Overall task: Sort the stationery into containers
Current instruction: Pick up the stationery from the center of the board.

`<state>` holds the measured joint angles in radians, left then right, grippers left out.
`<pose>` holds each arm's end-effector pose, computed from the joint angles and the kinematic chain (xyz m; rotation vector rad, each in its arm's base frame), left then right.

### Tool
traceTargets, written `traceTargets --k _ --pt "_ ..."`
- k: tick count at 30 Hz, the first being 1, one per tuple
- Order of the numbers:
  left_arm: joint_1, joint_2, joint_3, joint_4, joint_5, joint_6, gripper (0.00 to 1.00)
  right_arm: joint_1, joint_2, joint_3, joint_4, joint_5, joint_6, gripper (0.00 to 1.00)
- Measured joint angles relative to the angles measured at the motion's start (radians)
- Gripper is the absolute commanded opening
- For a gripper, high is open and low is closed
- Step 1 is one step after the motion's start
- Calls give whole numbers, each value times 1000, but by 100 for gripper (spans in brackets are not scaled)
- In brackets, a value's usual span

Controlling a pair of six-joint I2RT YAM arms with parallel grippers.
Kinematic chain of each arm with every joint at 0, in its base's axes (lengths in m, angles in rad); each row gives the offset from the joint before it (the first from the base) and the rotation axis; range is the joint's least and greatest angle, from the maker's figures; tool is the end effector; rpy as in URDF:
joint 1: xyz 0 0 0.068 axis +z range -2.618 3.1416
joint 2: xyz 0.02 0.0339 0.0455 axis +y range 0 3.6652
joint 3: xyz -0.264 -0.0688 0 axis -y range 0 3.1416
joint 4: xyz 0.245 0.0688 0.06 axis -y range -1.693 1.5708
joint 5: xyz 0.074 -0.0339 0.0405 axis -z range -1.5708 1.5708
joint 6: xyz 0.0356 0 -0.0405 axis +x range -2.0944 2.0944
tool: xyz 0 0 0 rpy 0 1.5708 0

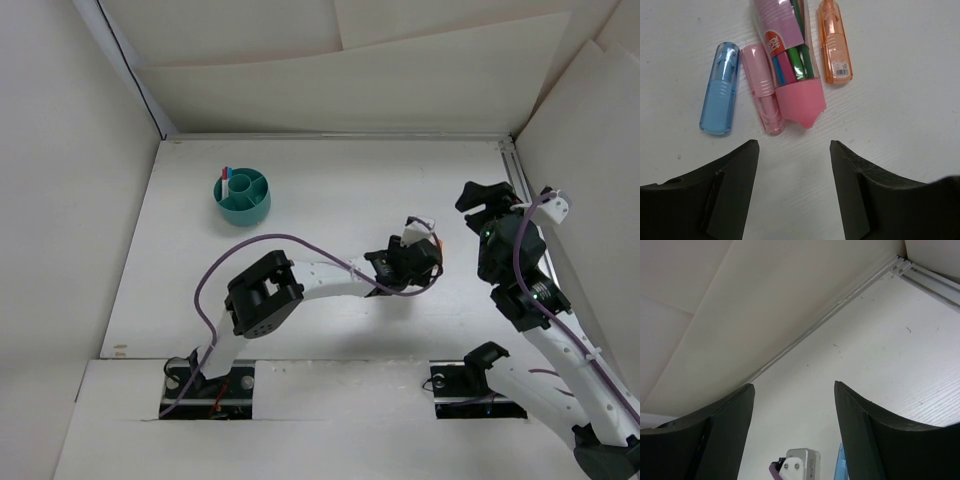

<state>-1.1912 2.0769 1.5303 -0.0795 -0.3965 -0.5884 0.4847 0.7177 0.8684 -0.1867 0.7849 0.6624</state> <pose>0.1888 -0.4361 0.2057 0.4357 2.1592 -0.5927 0.1475 0.0492 0.3797 0.7239 1.4296 0.2615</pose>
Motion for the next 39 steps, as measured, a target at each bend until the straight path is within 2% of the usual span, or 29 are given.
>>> traceTargets --k 18,33,39 --pt "0 159 219 -3 -58 16 53 0 -5 0 2 -35 -3 73" --pt "0 247 272 -52 -118 31 51 0 -15 0 8 -50 -11 74" --pt "0 250 282 -56 -129 34 45 0 -14 -2 13 -61 -11 74"
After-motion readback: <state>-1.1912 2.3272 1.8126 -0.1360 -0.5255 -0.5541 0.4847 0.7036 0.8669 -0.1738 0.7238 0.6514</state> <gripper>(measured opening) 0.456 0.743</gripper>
